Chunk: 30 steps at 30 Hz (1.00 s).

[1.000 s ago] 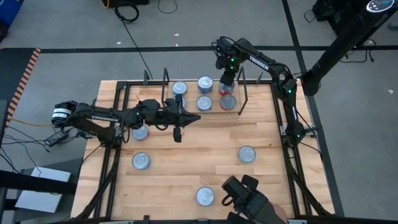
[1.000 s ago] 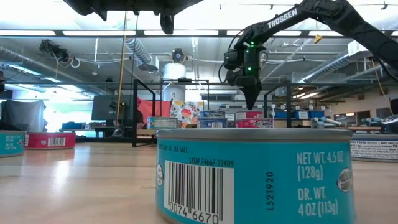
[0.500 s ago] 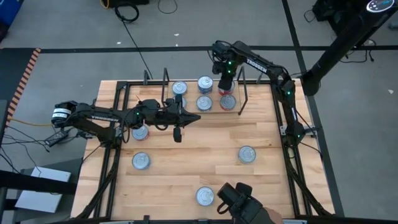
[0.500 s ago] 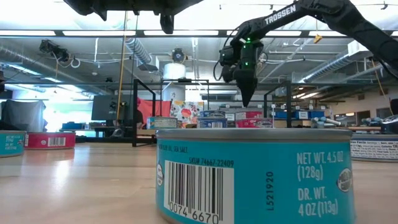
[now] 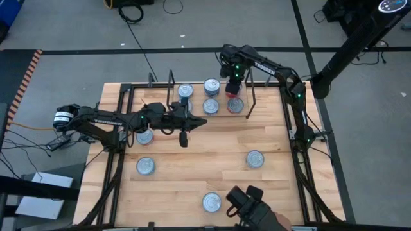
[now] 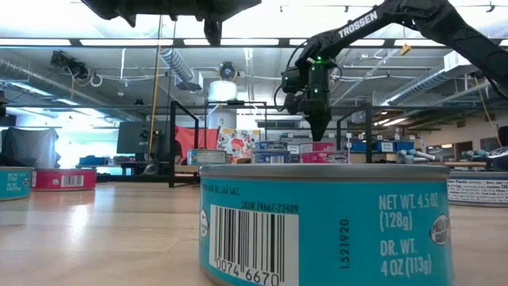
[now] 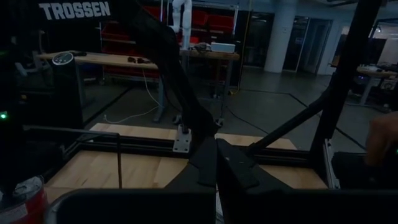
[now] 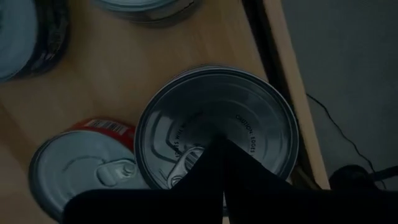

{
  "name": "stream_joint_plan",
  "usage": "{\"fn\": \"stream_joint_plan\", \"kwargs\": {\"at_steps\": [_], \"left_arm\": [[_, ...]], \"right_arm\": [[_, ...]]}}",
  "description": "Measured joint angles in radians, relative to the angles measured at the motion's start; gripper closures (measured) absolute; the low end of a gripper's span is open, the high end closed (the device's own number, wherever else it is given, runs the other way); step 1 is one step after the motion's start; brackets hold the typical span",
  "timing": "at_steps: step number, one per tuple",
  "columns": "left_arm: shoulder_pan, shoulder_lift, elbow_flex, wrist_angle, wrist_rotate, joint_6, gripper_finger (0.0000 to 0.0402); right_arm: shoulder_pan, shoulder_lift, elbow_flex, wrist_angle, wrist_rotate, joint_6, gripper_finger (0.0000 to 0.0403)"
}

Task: Stack canned seafood by type on shelf
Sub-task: Stack the bottom right red tuna can on top of the other red tuna can on the shelf, then move the middle left light blue tuna can to the center of the table

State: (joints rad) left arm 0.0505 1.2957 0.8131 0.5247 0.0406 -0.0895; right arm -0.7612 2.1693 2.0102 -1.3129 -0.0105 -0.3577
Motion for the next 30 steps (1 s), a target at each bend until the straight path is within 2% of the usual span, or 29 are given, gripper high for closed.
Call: {"fn": "stream_joint_plan", "kwargs": {"at_steps": [12, 20, 25, 30], "left_arm": [[0.002, -0.007, 0.0, -0.025, -0.005, 0.001, 0.0399], [0.009, -0.131, 0.001, -0.193, -0.028, 0.039, 0.0399], [0.005, -0.22, 0.001, -0.398, 0.03, 0.031, 0.0399], [-0.036, -0.279, 0.002, -0.654, 0.04, 0.005, 0.0399]], "right_arm": [[-0.015, 0.002, 0.011, 0.017, 0.046, 0.017, 0.0394], [0.002, -0.001, 0.193, -0.049, 0.043, 0.037, 0.0393], [0.062, -0.016, 0.3, -0.094, -0.022, 0.042, 0.0397], [0.136, -0.076, 0.307, -0.027, -0.19, 0.085, 0.04]]}}
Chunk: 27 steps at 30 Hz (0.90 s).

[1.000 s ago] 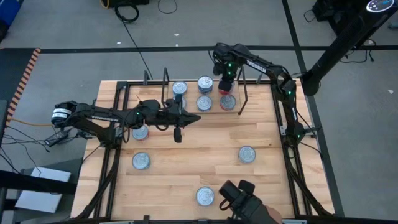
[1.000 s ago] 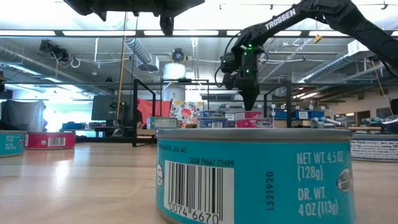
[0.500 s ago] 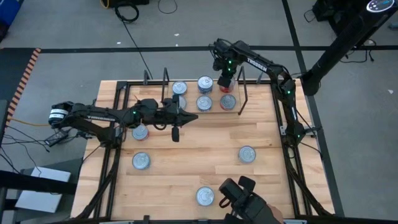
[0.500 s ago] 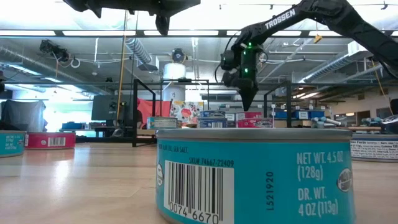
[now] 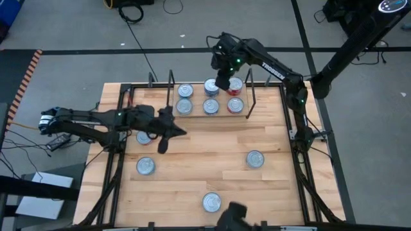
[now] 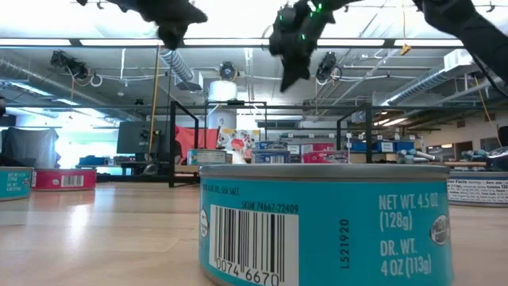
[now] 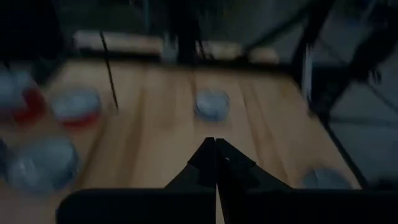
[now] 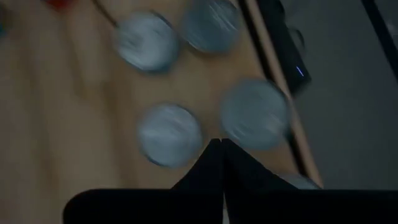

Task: Stack canned seafood by type on shelf
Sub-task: Move the middle left light blue tuna can to the center of the table

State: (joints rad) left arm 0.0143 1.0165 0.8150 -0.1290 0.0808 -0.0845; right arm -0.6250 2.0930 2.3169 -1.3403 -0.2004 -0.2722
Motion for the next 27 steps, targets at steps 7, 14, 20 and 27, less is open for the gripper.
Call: {"fn": "stream_joint_plan", "kwargs": {"at_steps": [7, 14, 20, 27], "left_arm": [[-0.138, -0.035, 0.0, -0.212, 0.005, -0.101, 0.0399], [-0.316, -0.046, -0.002, -0.46, -0.083, -0.352, 0.0399], [-0.462, -0.059, -0.002, -0.511, -0.207, -0.484, 0.0399], [-0.561, -0.091, -0.002, -0.492, -0.252, -0.5, 0.04]], "right_arm": [[0.164, -0.067, 0.0, 0.09, -0.057, 0.054, 0.0401], [0.328, -0.079, -0.002, 0.159, -0.055, 0.101, 0.0402], [0.447, -0.08, -0.101, 0.335, -0.024, 0.18, 0.0402], [0.571, -0.079, -0.298, 0.661, 0.09, 0.333, 0.0402]]}}
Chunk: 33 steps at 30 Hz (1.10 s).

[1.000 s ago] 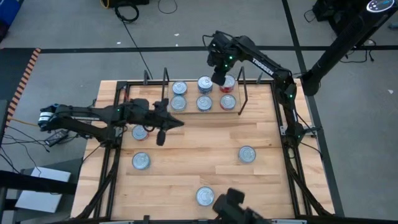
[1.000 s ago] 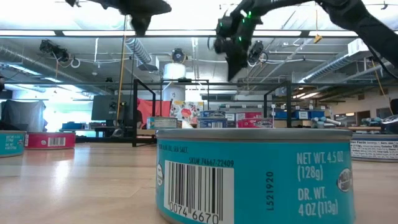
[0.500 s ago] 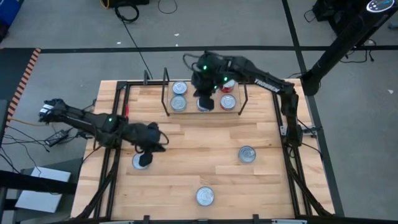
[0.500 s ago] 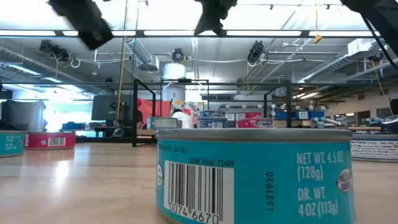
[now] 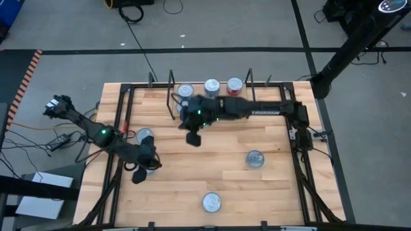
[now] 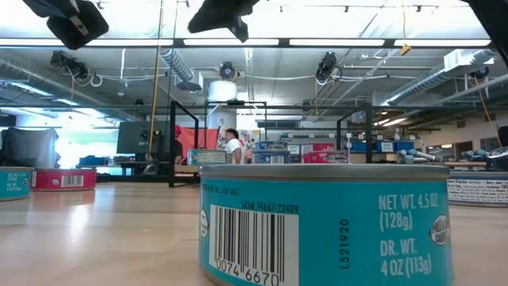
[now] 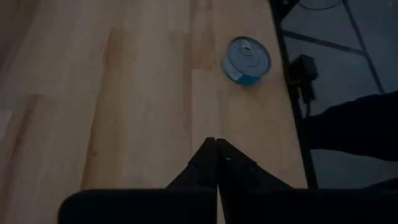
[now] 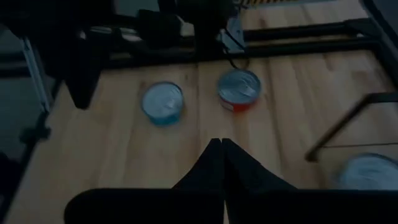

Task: Stack canned seafood by type on shelf
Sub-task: Move the middle left light blue tuna can to the center of the table

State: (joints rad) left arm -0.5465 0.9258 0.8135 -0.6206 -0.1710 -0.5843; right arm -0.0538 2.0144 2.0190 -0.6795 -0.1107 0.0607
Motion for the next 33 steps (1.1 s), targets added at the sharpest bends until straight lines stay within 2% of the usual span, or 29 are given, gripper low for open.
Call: {"fn": "stream_joint_plan", "kwargs": {"at_steps": [6, 11, 15, 19, 23, 28, 33], "left_arm": [[-0.034, -0.024, 0.0, 0.043, -0.007, 0.002, 0.0401], [-0.046, -0.016, 0.0, 0.092, -0.089, 0.03, 0.0401], [-0.045, -0.007, 0.0, 0.086, -0.131, -0.033, 0.0401], [-0.049, 0.017, 0.0, 0.03, -0.16, -0.156, 0.0401], [-0.064, 0.049, 0.0, -0.091, -0.159, -0.347, 0.0401], [-0.096, 0.101, 0.0, -0.253, -0.132, -0.544, 0.0401], [-0.099, 0.185, 0.0, -0.359, -0.046, -0.63, 0.0401]], "right_arm": [[0.074, 0.0, -0.153, 0.188, 0.02, 0.096, 0.0403], [0.12, -0.023, -0.289, 0.293, 0.014, 0.095, 0.0403], [0.136, -0.088, -0.469, 0.5, -0.019, 0.098, 0.0403], [0.135, -0.18, -0.682, 0.715, -0.038, 0.147, 0.0403], [0.129, -0.3, -0.87, 0.849, -0.018, 0.211, 0.0403], [0.131, -0.452, -1.04, 0.838, 0.097, 0.247, 0.0403], [0.141, -0.584, -1.151, 0.836, 0.191, 0.312, 0.0403]]}}
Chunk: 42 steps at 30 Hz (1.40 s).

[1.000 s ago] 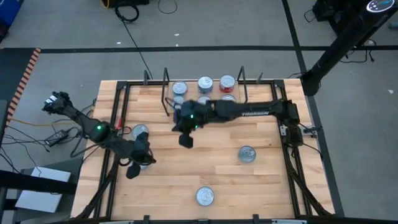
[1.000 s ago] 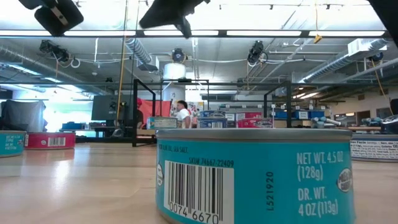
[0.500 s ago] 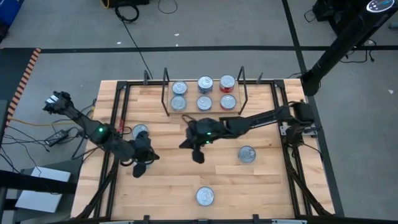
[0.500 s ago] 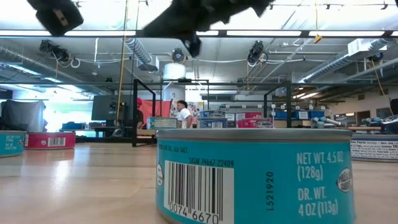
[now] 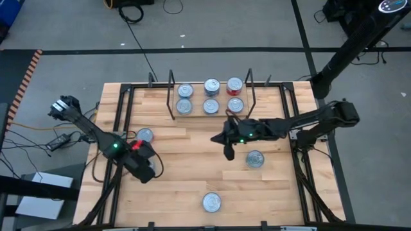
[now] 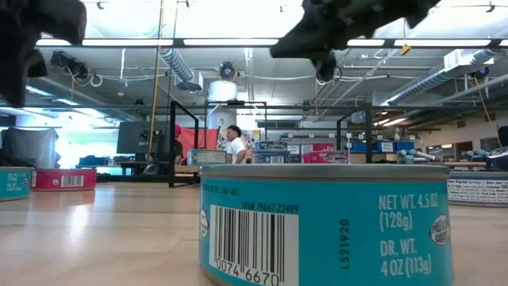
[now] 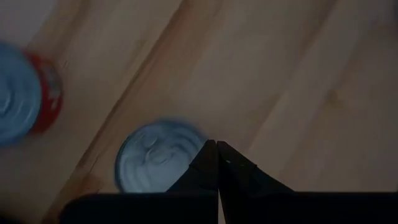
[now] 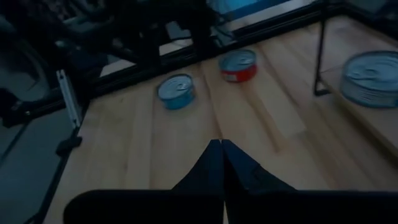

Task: Stack canned seafood by type on shelf
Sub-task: Move the middle left light blue tuna can to the center of the table

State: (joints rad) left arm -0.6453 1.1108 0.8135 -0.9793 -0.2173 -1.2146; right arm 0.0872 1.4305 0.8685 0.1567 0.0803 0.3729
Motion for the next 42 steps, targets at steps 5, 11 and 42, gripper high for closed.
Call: {"fn": "stream_joint_plan", "kwargs": {"at_steps": [5, 11, 42], "left_arm": [[0.0, 0.095, 0.0, -0.036, 0.043, -0.046, 0.0401], [0.0, 0.193, 0.0, -0.037, 0.093, -0.054, 0.0401], [0.191, 0.402, 0.047, 0.477, 0.02, 0.194, 0.0401]], "right_arm": [[0.006, -0.077, -0.066, 0.0, 0.063, 0.027, 0.0403], [0.005, -0.094, -0.085, -0.003, 0.083, 0.021, 0.0403], [0.009, -0.099, -0.086, 0.0, 0.054, 0.025, 0.0402]]}}
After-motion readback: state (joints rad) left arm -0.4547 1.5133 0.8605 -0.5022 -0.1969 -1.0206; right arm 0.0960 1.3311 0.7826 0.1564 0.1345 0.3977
